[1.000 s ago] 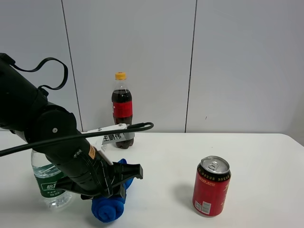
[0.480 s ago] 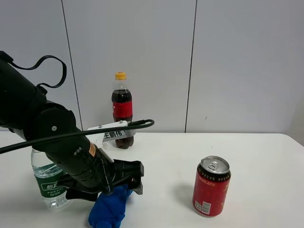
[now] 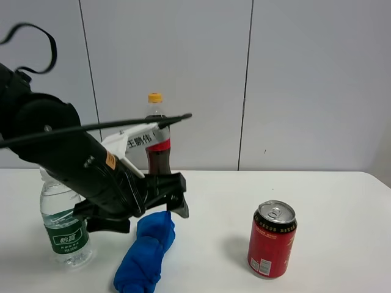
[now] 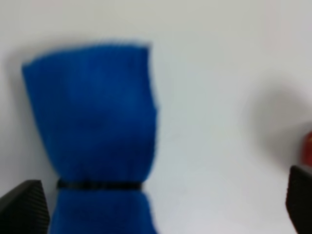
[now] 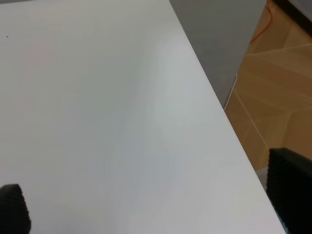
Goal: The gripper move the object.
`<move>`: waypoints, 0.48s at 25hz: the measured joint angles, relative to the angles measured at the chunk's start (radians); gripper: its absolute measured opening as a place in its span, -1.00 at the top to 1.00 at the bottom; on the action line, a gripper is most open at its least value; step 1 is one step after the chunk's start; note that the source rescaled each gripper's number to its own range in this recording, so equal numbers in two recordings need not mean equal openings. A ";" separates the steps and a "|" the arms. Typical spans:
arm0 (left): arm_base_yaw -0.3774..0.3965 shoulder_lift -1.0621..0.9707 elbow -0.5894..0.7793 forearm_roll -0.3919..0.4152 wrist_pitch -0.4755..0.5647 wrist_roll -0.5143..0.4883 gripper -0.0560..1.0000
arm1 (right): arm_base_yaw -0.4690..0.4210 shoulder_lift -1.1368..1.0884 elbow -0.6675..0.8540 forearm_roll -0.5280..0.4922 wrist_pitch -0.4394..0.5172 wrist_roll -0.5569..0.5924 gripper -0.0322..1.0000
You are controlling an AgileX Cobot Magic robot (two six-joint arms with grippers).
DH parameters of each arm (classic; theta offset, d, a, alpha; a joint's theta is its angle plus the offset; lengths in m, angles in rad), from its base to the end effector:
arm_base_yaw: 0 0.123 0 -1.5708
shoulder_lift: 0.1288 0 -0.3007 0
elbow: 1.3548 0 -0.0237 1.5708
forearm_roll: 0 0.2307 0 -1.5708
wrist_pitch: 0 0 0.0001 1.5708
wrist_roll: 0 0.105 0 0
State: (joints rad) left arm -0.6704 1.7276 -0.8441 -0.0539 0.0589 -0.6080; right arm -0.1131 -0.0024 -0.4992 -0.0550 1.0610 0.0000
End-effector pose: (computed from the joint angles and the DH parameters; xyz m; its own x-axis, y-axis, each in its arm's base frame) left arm 0.2598 -0.2064 0.1839 -0.8493 -0.1109 -0.5161 0.1280 0.9053 -0.4051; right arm -0.0266 -0.0020 0.2610 -0.4554 0.0247 -0.8900 0.1430 0.9887 -0.0457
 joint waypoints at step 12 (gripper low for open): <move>0.010 -0.292 0.001 -0.003 -0.035 0.148 -0.99 | 0.000 0.000 0.000 0.000 0.000 0.000 -1.00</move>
State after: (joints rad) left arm -0.6601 1.4361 -0.8432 -0.0571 0.0235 -0.4604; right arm -0.1131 -0.0024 -0.4992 -0.0550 1.0610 0.0000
